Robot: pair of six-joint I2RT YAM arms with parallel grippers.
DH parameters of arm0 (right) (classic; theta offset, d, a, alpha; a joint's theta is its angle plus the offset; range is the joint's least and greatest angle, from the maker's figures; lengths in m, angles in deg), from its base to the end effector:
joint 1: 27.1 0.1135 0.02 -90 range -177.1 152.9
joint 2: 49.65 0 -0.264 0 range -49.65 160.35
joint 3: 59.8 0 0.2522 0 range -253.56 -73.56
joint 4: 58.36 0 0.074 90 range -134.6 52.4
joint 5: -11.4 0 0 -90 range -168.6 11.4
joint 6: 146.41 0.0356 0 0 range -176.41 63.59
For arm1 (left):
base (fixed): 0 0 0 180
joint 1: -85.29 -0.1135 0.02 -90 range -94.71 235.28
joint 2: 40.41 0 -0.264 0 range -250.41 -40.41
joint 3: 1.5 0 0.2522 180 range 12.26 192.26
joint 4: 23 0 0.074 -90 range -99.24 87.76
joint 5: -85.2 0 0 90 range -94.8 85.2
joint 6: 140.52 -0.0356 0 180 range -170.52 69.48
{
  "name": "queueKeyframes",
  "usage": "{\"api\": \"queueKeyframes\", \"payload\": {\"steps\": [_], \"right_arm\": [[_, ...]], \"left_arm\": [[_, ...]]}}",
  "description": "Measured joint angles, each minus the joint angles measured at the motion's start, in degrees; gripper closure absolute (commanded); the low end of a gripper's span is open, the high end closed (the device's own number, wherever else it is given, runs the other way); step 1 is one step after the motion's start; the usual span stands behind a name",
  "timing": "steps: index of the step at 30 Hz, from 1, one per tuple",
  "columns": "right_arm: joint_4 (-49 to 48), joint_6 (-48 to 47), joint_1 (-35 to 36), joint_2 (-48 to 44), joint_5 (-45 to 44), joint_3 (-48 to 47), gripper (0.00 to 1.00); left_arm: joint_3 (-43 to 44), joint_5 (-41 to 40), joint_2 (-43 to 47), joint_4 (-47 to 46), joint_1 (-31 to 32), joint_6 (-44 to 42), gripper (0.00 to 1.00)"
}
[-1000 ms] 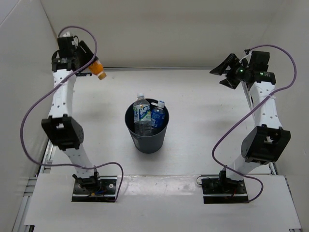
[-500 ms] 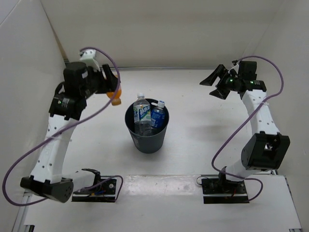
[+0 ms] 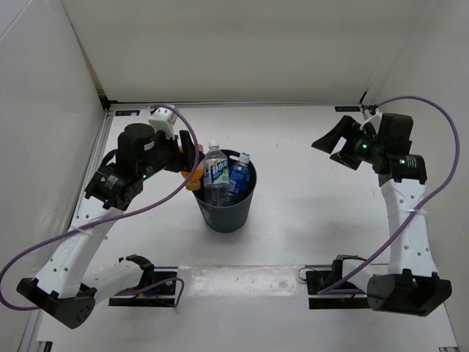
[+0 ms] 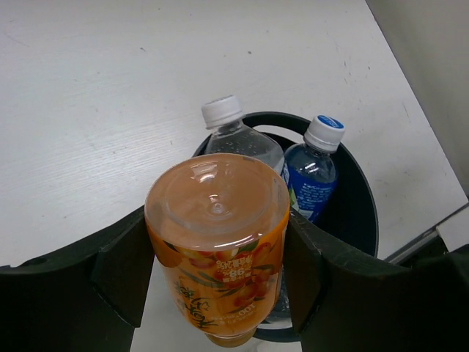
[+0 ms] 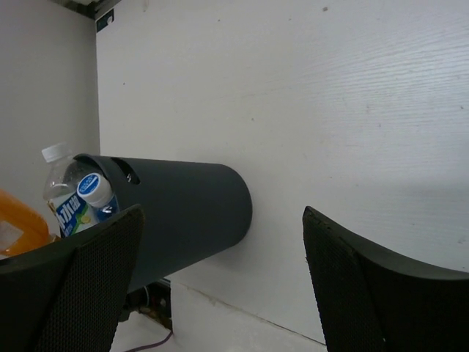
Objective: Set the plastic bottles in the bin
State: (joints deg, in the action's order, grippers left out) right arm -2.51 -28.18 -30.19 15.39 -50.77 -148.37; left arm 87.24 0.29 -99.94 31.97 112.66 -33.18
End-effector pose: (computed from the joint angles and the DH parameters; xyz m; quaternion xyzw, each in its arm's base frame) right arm 0.2295 0.0043 0.3971 0.1178 0.8500 0.3075 0.4111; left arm 0.1805 -0.0970 0.4165 0.0975 0.8408 -0.2368 0.4769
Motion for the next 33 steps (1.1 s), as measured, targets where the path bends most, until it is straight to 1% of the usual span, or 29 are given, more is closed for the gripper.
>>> {"api": "queueKeyframes", "payload": {"steps": [5, 6, 9, 14, 16, 19, 20, 21, 22, 24, 25, 26, 33], "right_arm": [[1.14, -0.35, -2.75, -1.20, -0.68, 0.83, 0.10], [1.40, -0.68, -2.84, -0.81, -0.79, 0.74, 0.10], [2.67, -2.60, -1.77, 1.29, -1.36, -0.66, 0.10], [3.28, -5.44, 0.24, 3.06, -2.27, -3.06, 0.10], [3.28, -6.40, 0.66, 3.13, -2.45, -3.87, 0.10], [3.04, -7.63, 1.42, 3.52, -2.62, -4.76, 0.10], [2.99, -7.91, 1.70, 3.74, -2.64, -4.94, 0.10], [2.89, -8.22, 1.95, 3.98, -2.67, -5.03, 0.10], [2.84, -8.52, 2.12, 4.24, -2.64, -5.03, 0.10], [2.86, -9.09, 2.38, 4.72, -2.64, -5.03, 0.10], [2.86, -9.27, 2.43, 4.90, -2.75, -5.03, 0.10], [2.86, -9.40, 2.43, 5.03, -2.86, -5.03, 0.10], [2.80, -9.40, 2.38, 5.09, -3.63, -5.03, 0.10]], "left_arm": [[-0.13, -0.39, -1.64, -1.77, 3.96, -0.04, 0.72], [-0.24, -0.46, -2.21, -2.25, 4.63, -0.09, 0.71], [-0.85, -1.16, -4.15, -4.07, 5.99, 0.11, 0.71], [-4.79, -2.99, -7.15, -8.13, 6.82, 2.49, 0.70], [-5.84, -3.48, -8.04, -10.08, 6.86, 3.85, 0.66], [-6.38, -3.67, -8.44, -11.39, 6.88, 5.18, 0.56], [-6.38, -3.82, -8.52, -11.54, 6.88, 5.33, 0.51], [-6.36, -4.04, -8.63, -11.61, 6.88, 5.44, 0.43], [-6.25, -4.22, -8.68, -11.52, 6.91, 5.46, 0.29], [-5.53, -4.70, -9.03, -10.97, 7.06, 5.42, 0.20], [-4.96, -5.14, -9.29, -10.64, 7.30, 5.35, 0.05], [-4.24, -5.81, -9.62, -10.10, 7.56, 4.68, 0.00], [3.65, -9.42, -11.54, -4.17, 9.25, -0.26, 0.00]]}}
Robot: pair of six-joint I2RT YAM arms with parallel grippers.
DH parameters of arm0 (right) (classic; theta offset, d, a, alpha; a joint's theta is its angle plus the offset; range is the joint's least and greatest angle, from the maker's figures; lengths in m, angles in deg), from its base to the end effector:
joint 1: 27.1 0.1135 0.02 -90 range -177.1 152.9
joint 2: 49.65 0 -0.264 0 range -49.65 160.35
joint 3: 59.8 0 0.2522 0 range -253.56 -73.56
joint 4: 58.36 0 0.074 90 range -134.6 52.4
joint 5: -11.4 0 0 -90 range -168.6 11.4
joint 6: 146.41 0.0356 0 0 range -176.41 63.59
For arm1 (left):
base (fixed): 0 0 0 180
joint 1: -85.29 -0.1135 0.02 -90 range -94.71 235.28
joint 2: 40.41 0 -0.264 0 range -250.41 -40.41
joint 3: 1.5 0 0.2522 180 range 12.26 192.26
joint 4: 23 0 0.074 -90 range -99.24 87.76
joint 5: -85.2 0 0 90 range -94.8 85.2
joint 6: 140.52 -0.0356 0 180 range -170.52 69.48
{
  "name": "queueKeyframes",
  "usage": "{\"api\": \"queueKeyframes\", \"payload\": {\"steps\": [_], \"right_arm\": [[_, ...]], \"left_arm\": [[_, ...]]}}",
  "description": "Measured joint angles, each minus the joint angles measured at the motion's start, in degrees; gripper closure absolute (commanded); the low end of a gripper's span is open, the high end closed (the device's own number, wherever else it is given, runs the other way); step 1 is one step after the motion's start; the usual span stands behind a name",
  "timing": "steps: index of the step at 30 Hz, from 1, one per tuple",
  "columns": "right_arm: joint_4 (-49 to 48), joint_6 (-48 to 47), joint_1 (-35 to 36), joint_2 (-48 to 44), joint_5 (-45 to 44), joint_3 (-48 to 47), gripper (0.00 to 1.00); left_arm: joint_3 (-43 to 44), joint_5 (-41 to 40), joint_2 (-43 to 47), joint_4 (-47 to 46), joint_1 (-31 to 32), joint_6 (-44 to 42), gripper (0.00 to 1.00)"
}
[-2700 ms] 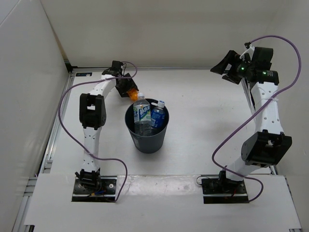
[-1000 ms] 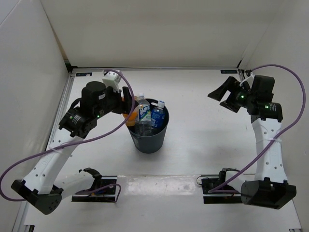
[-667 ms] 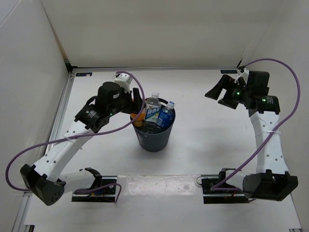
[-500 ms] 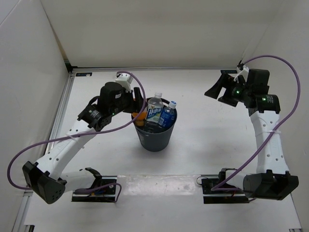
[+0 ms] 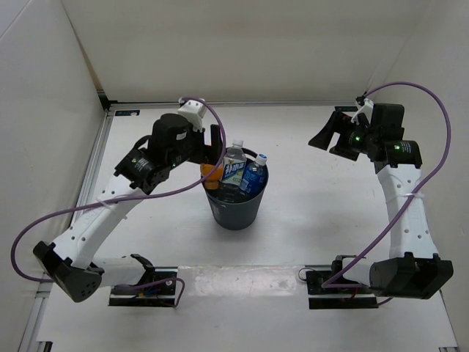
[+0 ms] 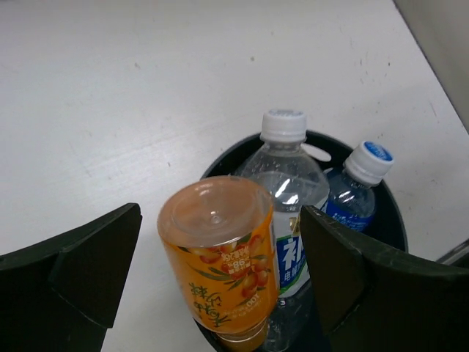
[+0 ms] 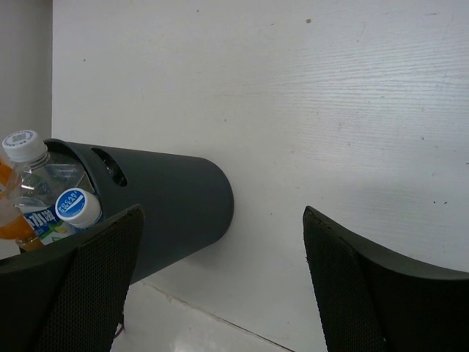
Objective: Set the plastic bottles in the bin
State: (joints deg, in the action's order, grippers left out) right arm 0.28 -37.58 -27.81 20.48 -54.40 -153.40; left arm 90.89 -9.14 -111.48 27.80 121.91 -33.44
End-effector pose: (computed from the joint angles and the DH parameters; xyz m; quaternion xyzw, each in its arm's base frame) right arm 0.2488 0.0115 0.4009 0.0522 0.8718 0.2546 0.4153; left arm 0.2140 -0.1557 0.4010 0.1277 0.8538 -0.1983 0.4640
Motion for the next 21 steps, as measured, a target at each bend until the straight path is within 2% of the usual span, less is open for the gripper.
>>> {"api": "queueKeyframes", "payload": {"steps": [7, 12, 16, 21], "right_arm": [[-0.61, 1.33, -0.59, 0.00, -0.70, 0.00, 0.10], [-3.17, 4.48, -3.91, -0.02, 0.42, 0.96, 0.10], [-5.68, 7.63, -6.75, -0.35, 1.46, 3.39, 0.10], [-8.76, 10.43, -7.02, -1.31, 3.85, 6.99, 0.10]], "left_arm": [[7.61, -2.43, 0.44, 1.38, 0.00, -4.57, 0.00], [11.63, -10.58, 1.62, 2.40, -0.24, -7.96, 0.00], [8.55, -18.99, 6.34, 3.06, -2.27, -9.64, 0.00], [-1.75, -29.46, 13.35, 8.20, -9.66, -3.41, 0.00]]}}
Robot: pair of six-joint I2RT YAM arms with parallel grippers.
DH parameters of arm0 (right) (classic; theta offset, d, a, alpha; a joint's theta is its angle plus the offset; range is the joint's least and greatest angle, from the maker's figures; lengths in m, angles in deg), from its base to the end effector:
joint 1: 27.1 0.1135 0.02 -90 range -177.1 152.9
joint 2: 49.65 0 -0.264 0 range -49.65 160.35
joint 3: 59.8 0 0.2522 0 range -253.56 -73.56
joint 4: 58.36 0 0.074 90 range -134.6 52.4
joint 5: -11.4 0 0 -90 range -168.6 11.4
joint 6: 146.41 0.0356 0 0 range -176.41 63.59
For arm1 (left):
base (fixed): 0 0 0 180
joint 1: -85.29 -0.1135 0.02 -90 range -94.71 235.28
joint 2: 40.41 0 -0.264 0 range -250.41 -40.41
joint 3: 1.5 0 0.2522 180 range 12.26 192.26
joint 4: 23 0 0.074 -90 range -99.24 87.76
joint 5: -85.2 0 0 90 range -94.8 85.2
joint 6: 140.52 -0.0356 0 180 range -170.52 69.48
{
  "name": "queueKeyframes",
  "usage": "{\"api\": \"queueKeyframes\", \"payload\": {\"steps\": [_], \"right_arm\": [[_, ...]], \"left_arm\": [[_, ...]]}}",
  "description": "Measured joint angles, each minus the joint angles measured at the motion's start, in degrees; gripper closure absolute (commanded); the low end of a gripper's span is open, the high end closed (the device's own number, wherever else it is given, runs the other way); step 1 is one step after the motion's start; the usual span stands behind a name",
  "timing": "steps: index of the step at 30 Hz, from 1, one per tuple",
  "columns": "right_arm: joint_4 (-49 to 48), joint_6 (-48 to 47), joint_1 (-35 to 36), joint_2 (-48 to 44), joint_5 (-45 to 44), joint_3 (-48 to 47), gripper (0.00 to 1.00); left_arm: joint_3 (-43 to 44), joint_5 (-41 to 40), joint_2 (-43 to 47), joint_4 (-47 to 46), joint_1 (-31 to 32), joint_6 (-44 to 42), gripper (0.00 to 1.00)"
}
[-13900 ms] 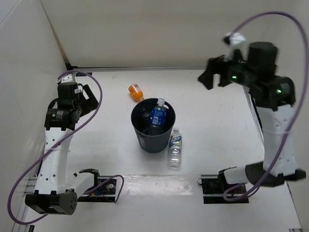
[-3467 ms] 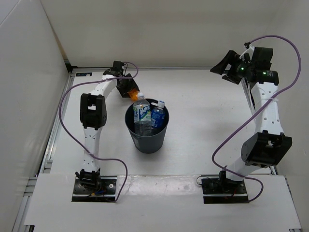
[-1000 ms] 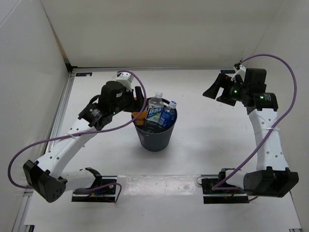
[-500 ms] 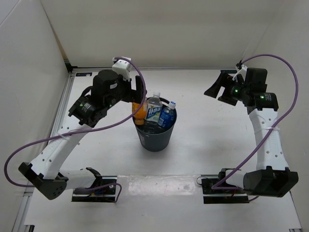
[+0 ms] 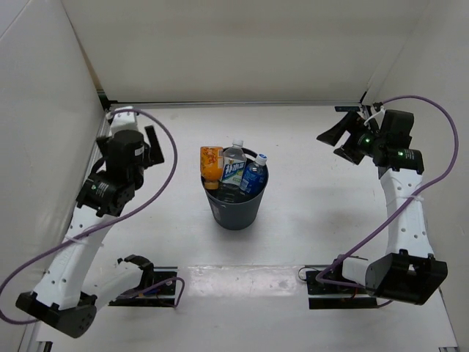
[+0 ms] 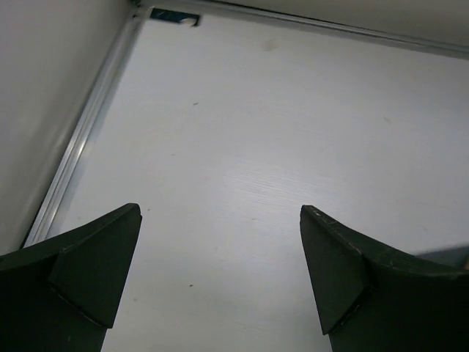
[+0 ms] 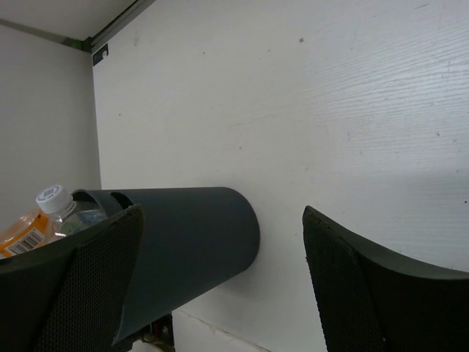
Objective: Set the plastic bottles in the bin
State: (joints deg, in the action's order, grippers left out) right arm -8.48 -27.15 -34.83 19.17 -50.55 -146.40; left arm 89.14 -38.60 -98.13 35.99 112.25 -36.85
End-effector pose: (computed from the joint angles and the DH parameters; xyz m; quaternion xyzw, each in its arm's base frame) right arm 0.2540 -0.0176 0.3807 0.1581 0.8423 0.2960 0.4217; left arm 0.1728 -0.0657 0.4282 -0.0589 0.8241 0.0554 0.5607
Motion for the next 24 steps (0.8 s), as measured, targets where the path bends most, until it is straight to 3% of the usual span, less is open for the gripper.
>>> {"api": "queueKeyframes", "payload": {"steps": [9, 17, 24], "right_arm": [[-2.51, 2.43, 0.11, -0.46, 0.66, 1.05, 0.10], [-2.71, 3.41, -0.81, -2.80, -0.07, 2.25, 0.10], [-2.64, 3.76, -1.01, -3.80, -0.92, 2.29, 0.10]], "left_arm": [[-21.84, -4.98, 8.59, 2.78, -18.73, 12.35, 0.00], [-25.49, -3.48, 8.17, -0.37, -20.15, 9.27, 0.00], [-25.42, -1.14, 4.72, 0.20, -21.70, 13.05, 0.00]]}}
